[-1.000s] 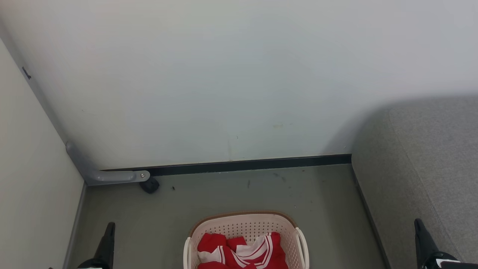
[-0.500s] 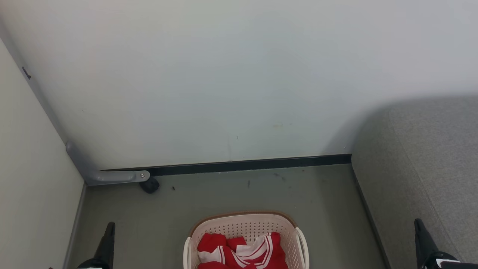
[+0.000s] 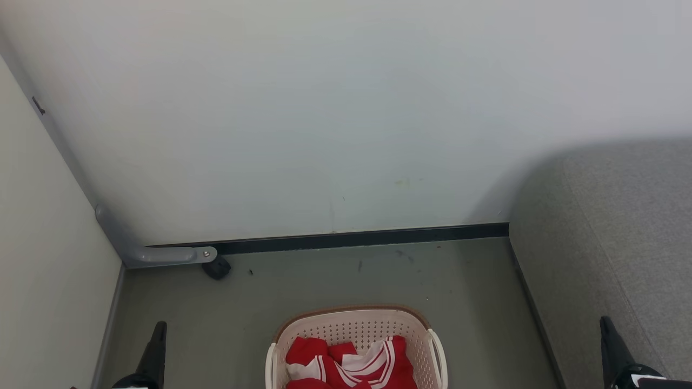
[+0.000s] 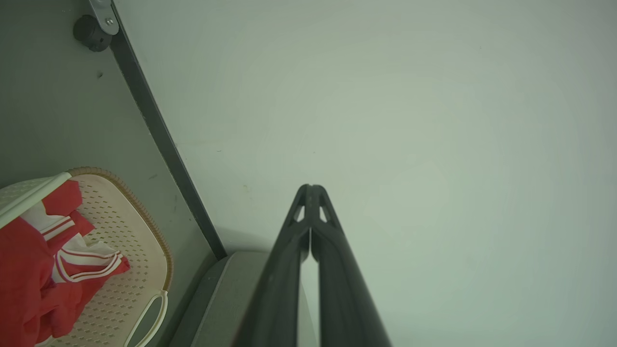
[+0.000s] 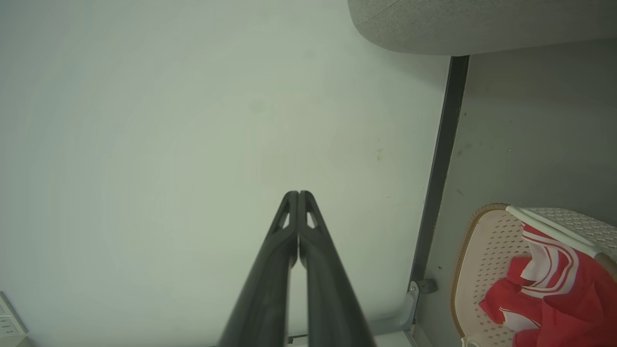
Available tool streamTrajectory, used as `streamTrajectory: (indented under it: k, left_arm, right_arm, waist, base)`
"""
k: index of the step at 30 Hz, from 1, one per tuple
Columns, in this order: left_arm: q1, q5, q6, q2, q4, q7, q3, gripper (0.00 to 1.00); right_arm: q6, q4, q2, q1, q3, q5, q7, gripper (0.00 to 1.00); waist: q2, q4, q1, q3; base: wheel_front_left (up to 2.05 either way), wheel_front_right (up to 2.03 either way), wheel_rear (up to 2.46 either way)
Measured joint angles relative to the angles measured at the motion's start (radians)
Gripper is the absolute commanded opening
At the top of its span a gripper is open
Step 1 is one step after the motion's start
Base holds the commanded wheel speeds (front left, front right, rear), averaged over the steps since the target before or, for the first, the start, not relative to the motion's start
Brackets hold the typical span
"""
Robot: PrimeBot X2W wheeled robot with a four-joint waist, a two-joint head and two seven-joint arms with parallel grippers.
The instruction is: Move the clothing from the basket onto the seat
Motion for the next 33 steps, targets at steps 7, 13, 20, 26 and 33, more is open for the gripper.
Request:
streamTrajectory:
  k: [7, 13, 20, 26, 33]
  left_arm:
    - [0.000, 0.000, 0.000, 0.000, 0.000, 0.000, 0.000, 0.00]
    - [0.000, 0.000, 0.000, 0.000, 0.000, 0.000, 0.000, 0.00]
    - [0.000, 0.000, 0.000, 0.000, 0.000, 0.000, 0.000, 0.00]
    - [0.000, 0.000, 0.000, 0.000, 0.000, 0.000, 0.000, 0.00]
    - [0.000, 0.000, 0.000, 0.000, 0.000, 0.000, 0.000, 0.00]
  right_arm:
    - [0.000, 0.000, 0.000, 0.000, 0.000, 0.000, 0.000, 0.00]
    - [0.000, 0.000, 0.000, 0.000, 0.000, 0.000, 0.000, 0.00]
    - [0.000, 0.000, 0.000, 0.000, 0.000, 0.000, 0.000, 0.00]
    - [0.000, 0.000, 0.000, 0.000, 0.000, 0.000, 0.000, 0.00]
    - [0.000, 0.000, 0.000, 0.000, 0.000, 0.000, 0.000, 0.00]
  waist:
    - [0.0000, 0.000, 0.0000, 0.000]
    - [0.0000, 0.000, 0.0000, 0.000]
    - [0.0000, 0.000, 0.0000, 0.000]
    - [0.0000, 0.000, 0.0000, 0.000]
    - [0.0000, 0.000, 0.0000, 0.000]
  base:
    - [0.00, 0.00, 0.00]
    - [0.00, 0.00, 0.00]
    - [0.00, 0.00, 0.00]
    - [0.00, 0.00, 0.00]
    - [0.00, 0.00, 0.00]
